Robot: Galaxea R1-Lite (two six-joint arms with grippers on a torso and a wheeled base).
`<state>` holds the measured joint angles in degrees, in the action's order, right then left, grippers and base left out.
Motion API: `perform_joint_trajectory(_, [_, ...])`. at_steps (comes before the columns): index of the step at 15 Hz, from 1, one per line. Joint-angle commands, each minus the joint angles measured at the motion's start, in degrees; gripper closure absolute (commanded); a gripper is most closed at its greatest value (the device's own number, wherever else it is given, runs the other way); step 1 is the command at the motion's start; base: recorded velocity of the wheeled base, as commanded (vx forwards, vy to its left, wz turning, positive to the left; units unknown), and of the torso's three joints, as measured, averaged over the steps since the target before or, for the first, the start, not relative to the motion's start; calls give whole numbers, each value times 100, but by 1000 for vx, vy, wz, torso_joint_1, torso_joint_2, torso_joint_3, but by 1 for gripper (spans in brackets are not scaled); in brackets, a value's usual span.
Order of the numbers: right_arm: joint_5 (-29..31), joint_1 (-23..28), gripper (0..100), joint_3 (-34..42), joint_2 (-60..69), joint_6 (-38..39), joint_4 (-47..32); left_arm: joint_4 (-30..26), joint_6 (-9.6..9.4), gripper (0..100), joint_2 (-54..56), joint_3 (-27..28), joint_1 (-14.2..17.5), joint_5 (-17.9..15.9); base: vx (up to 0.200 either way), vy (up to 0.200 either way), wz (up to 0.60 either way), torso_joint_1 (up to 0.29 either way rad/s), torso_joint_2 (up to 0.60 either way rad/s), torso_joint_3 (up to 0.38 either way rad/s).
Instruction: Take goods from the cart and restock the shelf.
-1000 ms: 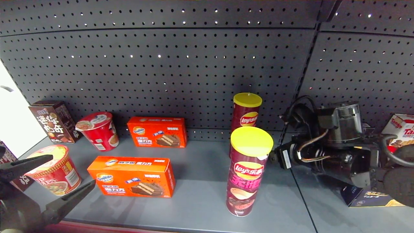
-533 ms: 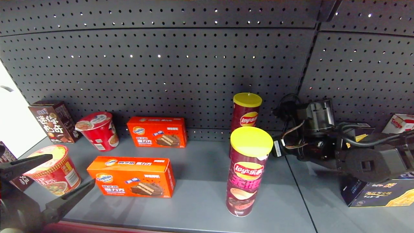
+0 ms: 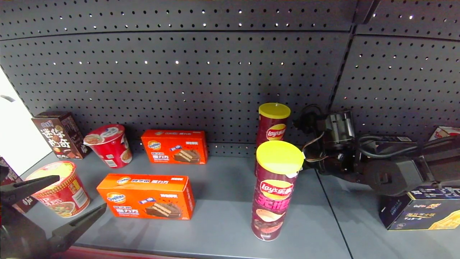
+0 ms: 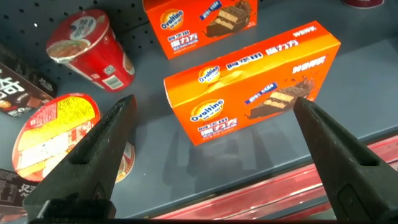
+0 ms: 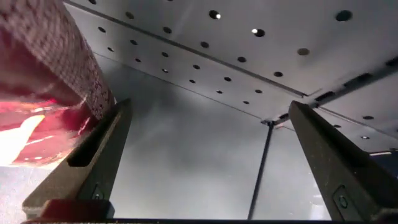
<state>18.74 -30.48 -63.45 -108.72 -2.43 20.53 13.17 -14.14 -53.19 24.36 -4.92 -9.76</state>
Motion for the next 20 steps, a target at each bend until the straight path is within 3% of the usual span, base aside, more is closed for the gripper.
perform_joint_trajectory(1, [-2,-29,0,-27,-71,-4,4,19,-1,0,10,-45,0,1,0,0,0,0,0,0])
perform_joint_trajectory(14, [-2,-204,0,-62,-88,14,4,28,8,0,124,-238,0,1,0,0,0,0,0,0])
perform_joint_trajectory(17, [7,-187,0,17,96,32,4,37,8,0,124,-107,0,-8,0,0,0,0,0,0])
perform_joint_trajectory(20, [-2,-178,0,298,694,40,4,2,-1,0,45,377,-17,-8,0,0,0,0,0,0])
